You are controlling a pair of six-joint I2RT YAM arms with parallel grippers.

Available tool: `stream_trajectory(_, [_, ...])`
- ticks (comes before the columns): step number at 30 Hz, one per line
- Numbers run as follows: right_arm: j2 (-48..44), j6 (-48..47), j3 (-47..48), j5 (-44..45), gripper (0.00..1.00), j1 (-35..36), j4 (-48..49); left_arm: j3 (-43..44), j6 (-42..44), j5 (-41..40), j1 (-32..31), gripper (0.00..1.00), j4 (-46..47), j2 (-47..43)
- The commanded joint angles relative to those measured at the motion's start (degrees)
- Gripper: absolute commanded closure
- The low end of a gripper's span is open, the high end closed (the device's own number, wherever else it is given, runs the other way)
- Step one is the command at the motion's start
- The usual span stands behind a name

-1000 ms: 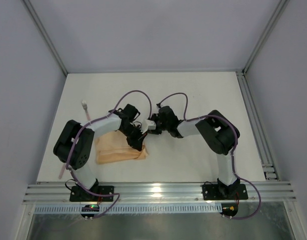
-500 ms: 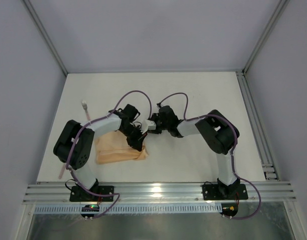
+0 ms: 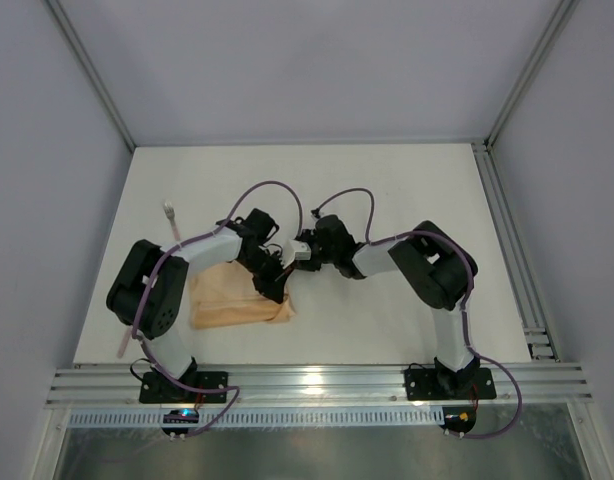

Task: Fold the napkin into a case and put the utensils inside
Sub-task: Pick up the 2/3-rectangle-folded napkin from the center of the board.

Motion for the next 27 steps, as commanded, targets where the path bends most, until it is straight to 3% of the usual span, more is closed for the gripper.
stream_trajectory(1, [0.04,-0.24,-1.97,1.74,0.86,0.40,-0.98,-0.47,1.37,2.28,0.51,1.00,-0.77,-1.22])
stream_trajectory(22, [-3.66,-16.85,3.56,14.82,0.80,6.29,-20.47,-1.17,3.66,1.13,0.60,1.00,-2.27,-1.31])
stream_trajectory(27, [-5.32,-17.20,0.85,17.82,0.80,7.08,-20.66,-1.17,3.39,1.31,0.60,1.00,-2.36,-1.49])
